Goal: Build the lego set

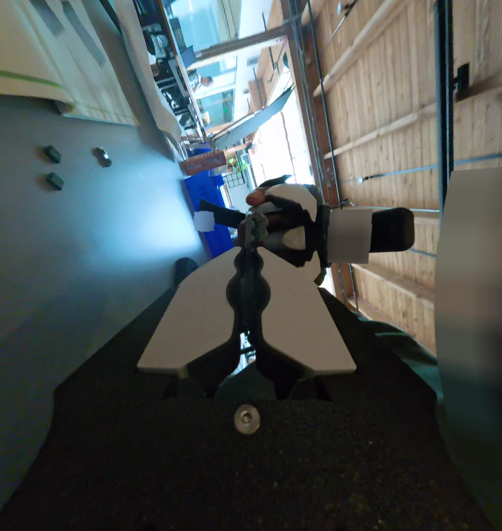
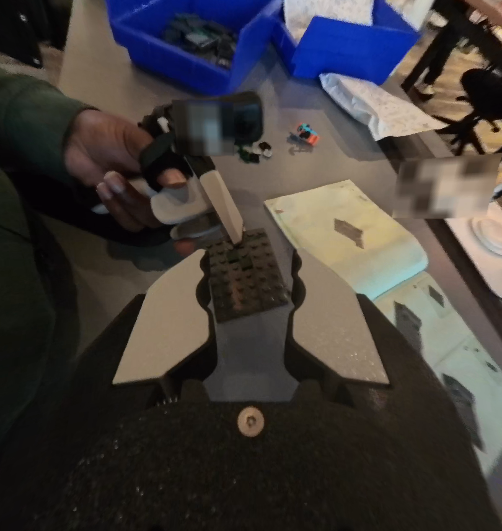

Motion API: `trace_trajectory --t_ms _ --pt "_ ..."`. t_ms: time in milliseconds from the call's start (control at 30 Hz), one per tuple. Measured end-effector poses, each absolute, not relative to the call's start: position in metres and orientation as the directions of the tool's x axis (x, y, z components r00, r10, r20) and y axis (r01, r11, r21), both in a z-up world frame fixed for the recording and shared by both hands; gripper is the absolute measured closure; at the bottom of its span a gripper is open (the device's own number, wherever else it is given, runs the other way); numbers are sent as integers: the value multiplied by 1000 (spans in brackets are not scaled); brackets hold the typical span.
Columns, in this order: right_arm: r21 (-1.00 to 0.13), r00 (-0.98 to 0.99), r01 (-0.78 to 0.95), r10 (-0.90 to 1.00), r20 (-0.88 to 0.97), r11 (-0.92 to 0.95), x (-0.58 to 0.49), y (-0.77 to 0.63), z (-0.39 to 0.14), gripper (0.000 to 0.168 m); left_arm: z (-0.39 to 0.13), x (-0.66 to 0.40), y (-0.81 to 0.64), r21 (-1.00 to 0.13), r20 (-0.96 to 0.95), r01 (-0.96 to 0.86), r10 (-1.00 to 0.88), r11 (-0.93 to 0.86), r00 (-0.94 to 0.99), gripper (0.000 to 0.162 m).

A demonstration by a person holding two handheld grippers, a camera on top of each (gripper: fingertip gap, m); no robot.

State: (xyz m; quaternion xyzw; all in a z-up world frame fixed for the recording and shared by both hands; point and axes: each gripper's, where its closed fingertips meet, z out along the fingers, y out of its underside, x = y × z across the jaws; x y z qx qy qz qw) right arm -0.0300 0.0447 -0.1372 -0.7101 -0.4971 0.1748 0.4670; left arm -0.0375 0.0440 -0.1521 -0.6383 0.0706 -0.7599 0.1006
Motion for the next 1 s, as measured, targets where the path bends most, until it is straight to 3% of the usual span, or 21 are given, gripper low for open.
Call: trace_trajectory --t_ms 300,500,733,1000 --pt "-840 438 539 873 216 -63 -27 43 -140 116 -150 -37 44 -237 955 83 -248 -968 -164 157" --pt "-843 434 537 871 232 -43 -26 50 -136 134 -149 -37 42 -269 949 81 -278 -960 -148 157" --pt "-834 415 550 876 244 -28 -30 50 -139 142 -145 -36 40 -299 940 86 -308 -951 -143 157" --pt "-824 401 567 876 267 -8 -28 48 -136 143 -143 -36 39 -308 936 87 -318 -947 -152 157"
